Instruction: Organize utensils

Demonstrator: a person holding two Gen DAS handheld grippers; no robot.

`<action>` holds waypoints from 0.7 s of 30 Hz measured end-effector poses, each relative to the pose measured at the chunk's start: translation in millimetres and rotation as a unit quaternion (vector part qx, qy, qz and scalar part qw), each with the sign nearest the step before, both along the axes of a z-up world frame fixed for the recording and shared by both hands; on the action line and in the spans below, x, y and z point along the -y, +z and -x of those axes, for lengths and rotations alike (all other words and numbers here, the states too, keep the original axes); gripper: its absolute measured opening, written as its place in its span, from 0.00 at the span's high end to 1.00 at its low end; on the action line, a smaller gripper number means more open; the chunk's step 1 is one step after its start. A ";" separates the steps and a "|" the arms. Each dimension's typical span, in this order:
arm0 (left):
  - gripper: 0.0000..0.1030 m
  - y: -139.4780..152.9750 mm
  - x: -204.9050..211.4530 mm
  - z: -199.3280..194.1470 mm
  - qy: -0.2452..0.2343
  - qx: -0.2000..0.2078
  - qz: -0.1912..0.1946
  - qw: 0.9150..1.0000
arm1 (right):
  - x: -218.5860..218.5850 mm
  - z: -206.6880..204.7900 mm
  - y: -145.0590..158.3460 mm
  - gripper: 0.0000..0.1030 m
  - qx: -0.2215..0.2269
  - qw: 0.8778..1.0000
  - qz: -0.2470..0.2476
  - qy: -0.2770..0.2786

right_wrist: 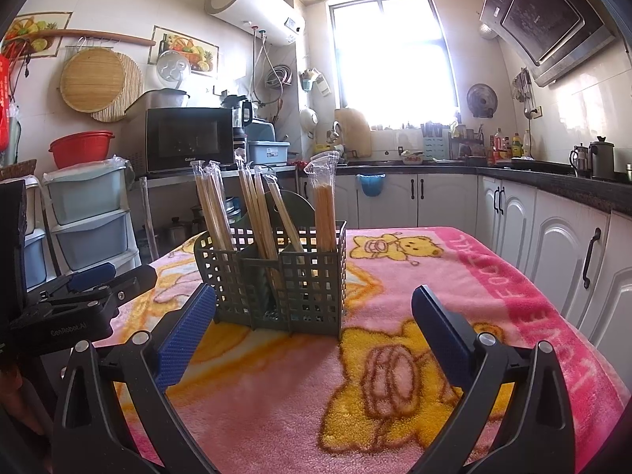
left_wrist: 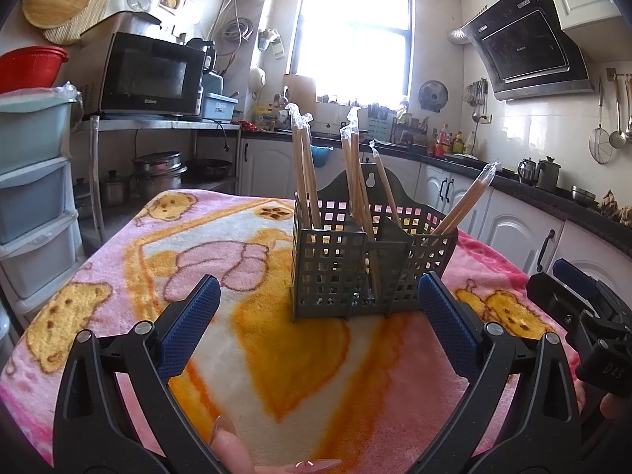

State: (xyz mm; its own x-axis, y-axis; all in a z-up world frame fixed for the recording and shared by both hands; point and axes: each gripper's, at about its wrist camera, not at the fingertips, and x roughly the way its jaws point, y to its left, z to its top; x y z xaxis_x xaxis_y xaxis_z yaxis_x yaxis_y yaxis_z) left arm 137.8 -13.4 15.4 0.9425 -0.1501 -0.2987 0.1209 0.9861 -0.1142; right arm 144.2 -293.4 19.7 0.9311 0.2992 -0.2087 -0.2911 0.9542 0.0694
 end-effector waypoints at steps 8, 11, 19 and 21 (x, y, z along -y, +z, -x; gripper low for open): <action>0.10 -1.5 2.6 -0.6 0.006 -0.003 -0.010 1.000 | 0.3 -0.2 -0.1 0.06 -0.001 1.000 0.000 -0.001; 0.10 -1.6 3.3 -0.3 0.013 -0.002 -0.015 1.000 | 0.0 -1.0 0.1 0.06 -0.003 1.000 0.001 -0.001; 0.10 -4.2 -6.4 -10.9 0.020 -0.038 0.009 0.999 | -0.9 -3.2 -0.3 0.06 -0.010 1.000 0.006 -0.008; 0.10 -6.2 -12.4 -16.3 0.026 -0.059 0.016 0.998 | -0.5 -5.8 0.8 0.06 -0.015 1.000 0.014 -0.017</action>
